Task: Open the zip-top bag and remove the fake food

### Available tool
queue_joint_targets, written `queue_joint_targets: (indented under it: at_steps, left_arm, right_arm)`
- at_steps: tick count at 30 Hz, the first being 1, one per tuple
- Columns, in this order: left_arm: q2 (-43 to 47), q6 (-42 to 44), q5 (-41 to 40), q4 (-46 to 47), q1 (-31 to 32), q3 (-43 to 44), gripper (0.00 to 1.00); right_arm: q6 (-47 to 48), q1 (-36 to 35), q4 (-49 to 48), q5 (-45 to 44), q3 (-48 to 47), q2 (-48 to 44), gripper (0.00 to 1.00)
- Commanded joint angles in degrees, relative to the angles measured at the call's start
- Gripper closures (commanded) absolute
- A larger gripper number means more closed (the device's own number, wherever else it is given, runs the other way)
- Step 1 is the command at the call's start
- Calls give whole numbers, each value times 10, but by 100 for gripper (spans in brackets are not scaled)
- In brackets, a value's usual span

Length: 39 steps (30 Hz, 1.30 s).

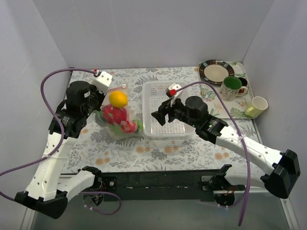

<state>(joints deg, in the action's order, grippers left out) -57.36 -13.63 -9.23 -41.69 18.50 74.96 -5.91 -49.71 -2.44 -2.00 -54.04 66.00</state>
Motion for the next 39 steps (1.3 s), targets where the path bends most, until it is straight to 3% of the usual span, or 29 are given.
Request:
queue_joint_targets:
  at_steps: [1, 12, 21, 32, 37, 39]
  left_arm:
    - [14, -26, 25, -100, 1, 18, 100]
    - [20, -88, 73, -155, 1, 17, 100]
    - [19, -102, 91, -196, 1, 42, 100]
    - [26, -115, 131, -235, 1, 66, 100]
    - [38, -115, 128, -236, 1, 53, 100]
    - [41, -116, 128, -234, 1, 47, 100]
  right_arm:
    - [44, -6, -115, 144, -12, 2, 18]
    - [-30, -15, -266, 290, -17, 73, 12]
    - [-85, -17, -411, 254, -12, 149, 13]
    - [-135, -13, -469, 267, -75, 246, 12]
    - [-158, -12, -489, 300, -84, 255, 24]
    - [-164, -12, -492, 310, -84, 256, 37]
